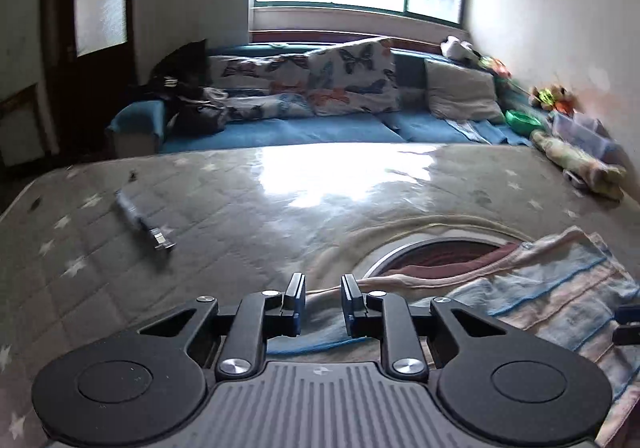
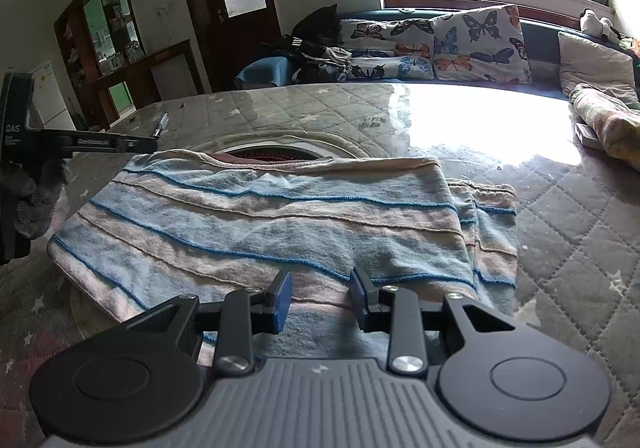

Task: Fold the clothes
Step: 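Grasp the striped towel's folded edge with the left gripper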

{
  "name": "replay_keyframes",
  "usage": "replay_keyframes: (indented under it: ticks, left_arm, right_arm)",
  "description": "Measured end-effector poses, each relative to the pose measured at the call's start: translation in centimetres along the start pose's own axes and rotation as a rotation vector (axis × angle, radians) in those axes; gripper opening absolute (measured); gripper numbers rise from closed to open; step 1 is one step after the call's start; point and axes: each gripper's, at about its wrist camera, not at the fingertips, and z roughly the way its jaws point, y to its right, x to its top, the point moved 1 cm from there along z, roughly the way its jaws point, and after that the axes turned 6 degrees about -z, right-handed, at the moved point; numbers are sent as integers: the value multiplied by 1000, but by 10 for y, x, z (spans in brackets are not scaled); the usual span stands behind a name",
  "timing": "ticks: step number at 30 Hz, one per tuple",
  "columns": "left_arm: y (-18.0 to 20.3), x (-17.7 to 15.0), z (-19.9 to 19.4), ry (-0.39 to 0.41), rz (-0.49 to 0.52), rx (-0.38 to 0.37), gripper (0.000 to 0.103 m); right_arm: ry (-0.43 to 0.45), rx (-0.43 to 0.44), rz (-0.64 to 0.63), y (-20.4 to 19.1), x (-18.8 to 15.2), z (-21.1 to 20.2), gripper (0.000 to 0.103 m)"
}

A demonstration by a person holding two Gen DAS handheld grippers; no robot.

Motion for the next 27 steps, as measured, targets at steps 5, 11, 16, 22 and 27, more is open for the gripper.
replay_keyframes:
  ticks: [5,11,16,22,27]
  left_arm:
    - [-2,-3,20,-23,5,21,22]
    - [-10,-6,-31,0,-50,28,27]
    - [-16,-39,-92,-24,-112,53,48]
    - [-20,-83,-123,-69,-266,63,53]
    - [-23,-98,-121,-73,-358,60,45]
  right_arm:
    - [2,4,7,0,0,0,32]
    - [-3,-22,-2,-3,6,-2,37]
    - [14,-3,-34,-18,14,-9,38]
    - [25,58,-65,-47,26,-7,40]
    - [26,112,-107,-79,33,-5,40]
